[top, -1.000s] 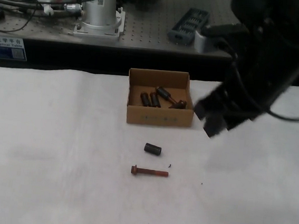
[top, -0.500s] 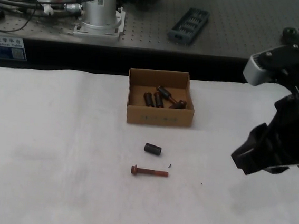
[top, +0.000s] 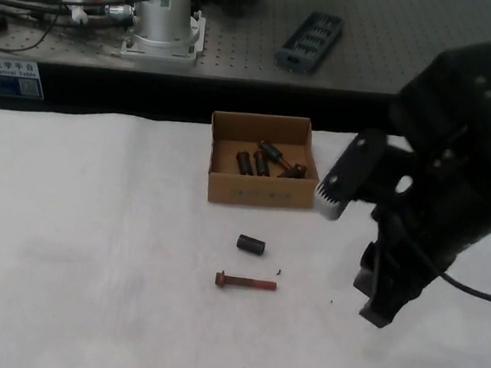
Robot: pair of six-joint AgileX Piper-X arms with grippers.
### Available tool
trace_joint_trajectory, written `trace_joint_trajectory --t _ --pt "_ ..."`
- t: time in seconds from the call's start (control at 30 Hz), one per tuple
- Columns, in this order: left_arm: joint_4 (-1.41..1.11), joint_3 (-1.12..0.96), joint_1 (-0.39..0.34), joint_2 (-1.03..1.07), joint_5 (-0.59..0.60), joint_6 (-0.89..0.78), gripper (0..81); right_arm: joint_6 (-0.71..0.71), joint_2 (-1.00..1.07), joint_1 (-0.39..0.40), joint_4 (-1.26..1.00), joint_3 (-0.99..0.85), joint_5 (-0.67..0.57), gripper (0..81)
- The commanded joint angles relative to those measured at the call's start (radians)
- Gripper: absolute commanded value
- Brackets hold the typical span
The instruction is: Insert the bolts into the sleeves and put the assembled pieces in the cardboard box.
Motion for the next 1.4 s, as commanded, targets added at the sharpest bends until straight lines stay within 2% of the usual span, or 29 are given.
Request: trace_joint_trajectory --t 0.0,0.17,0.37,0.63,0.8,1.37 --pt "-0.004 -0.005 -0.003 -0.007 0.002 0.013 39.8 -0.062 0.106 0.002 -0.042 -0.067 0.022 30.4" --pt "-0.004 -0.005 -0.003 -0.007 0.002 0.039 39.8 -0.062 0.238 0.008 -0.073 -0.169 -0.065 30.0" --pt "-0.004 -0.005 -0.003 -0.007 0.002 0.039 39.8 -0.062 0.341 0.029 -0.119 -0.248 -0.150 23.5" --pt "-0.006 0.024 -0.003 -0.007 0.002 0.038 39.8 -0.053 0.398 0.121 -0.168 -0.281 -0.194 23.5" --pt "-0.006 0.076 -0.003 -0.007 0.002 0.037 39.8 -0.053 0.440 0.160 -0.209 -0.281 -0.180 23.5" --pt "-0.006 0.078 -0.003 -0.010 0.002 0.037 39.8 -0.120 0.517 0.151 -0.326 -0.285 -0.055 23.3"
